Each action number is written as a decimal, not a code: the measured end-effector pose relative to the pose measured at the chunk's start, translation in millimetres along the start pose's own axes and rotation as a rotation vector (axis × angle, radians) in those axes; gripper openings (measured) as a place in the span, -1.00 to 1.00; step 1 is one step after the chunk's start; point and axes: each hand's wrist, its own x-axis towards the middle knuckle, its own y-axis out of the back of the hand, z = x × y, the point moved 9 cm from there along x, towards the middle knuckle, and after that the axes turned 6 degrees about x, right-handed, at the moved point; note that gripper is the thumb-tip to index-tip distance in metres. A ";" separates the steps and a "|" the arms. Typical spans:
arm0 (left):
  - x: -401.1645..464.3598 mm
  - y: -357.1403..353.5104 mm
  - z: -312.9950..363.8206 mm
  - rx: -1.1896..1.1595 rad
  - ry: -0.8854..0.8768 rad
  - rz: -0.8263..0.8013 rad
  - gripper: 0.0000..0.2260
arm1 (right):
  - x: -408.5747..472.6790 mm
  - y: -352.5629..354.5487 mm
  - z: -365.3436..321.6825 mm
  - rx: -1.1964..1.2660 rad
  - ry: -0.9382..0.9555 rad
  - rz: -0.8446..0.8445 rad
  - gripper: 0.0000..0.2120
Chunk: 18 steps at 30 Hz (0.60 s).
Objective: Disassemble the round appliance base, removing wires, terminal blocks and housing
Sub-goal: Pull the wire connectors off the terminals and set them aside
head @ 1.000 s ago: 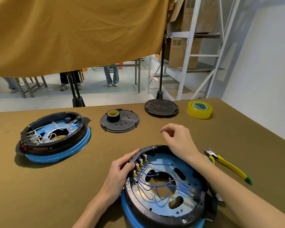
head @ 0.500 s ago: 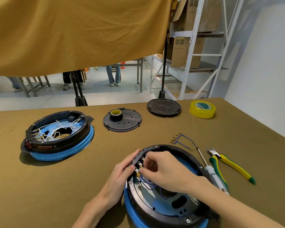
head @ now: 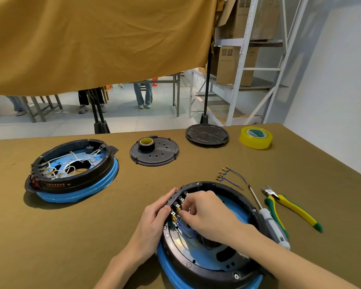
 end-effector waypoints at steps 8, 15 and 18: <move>2.0 0.4 -1.1 0.006 -0.002 -0.006 -0.36 | -0.5 -2.9 -0.3 0.018 0.054 -0.008 -0.84; 2.9 -1.3 -2.7 -0.016 0.001 -0.008 -0.35 | -2.9 4.3 4.1 0.084 0.020 0.025 -0.85; 3.4 -1.0 -4.1 -0.021 -0.005 -0.007 -0.36 | -7.0 13.7 2.3 0.104 0.019 0.082 -0.85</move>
